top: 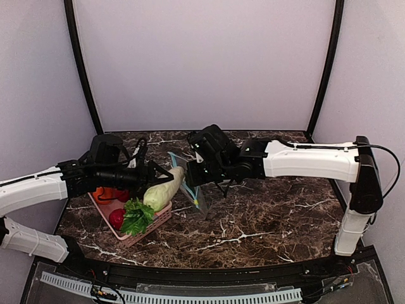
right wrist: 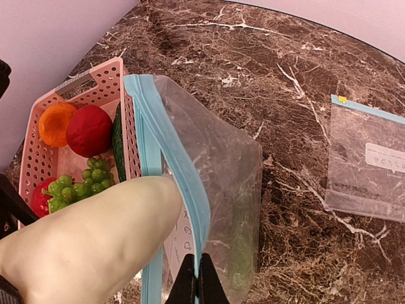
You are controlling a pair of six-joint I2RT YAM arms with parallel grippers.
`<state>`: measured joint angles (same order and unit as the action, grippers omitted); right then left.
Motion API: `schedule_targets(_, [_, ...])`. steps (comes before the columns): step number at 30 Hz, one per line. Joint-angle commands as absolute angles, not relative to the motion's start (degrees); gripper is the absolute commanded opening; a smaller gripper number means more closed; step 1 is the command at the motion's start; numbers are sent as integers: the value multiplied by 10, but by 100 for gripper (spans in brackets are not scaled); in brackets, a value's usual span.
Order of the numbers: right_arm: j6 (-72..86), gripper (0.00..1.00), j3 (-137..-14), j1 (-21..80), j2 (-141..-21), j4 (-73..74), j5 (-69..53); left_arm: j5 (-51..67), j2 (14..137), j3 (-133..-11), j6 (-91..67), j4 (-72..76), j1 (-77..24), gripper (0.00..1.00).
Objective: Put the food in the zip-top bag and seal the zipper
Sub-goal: Place the fake vegetable in the zipper food storage bag.
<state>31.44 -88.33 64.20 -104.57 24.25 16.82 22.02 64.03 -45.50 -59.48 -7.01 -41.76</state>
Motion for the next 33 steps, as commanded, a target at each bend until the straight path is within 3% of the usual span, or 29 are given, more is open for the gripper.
schedule_targets(1, [287,0,-874,657,-1032,209,183,197,630,-432,-610,-79,-419,45])
schedule_targets(14, [261,0,-859,684,-1030,174,166,191,676,-422,-634,-13,-396,45])
schedule_targets(27, [375,0,-857,684,-1049,153,73,69,677,-389,-649,25,-390,45])
schedule_targets(33, [381,0,-860,684,-1054,135,58,78,703,-386,-651,41,-390,47])
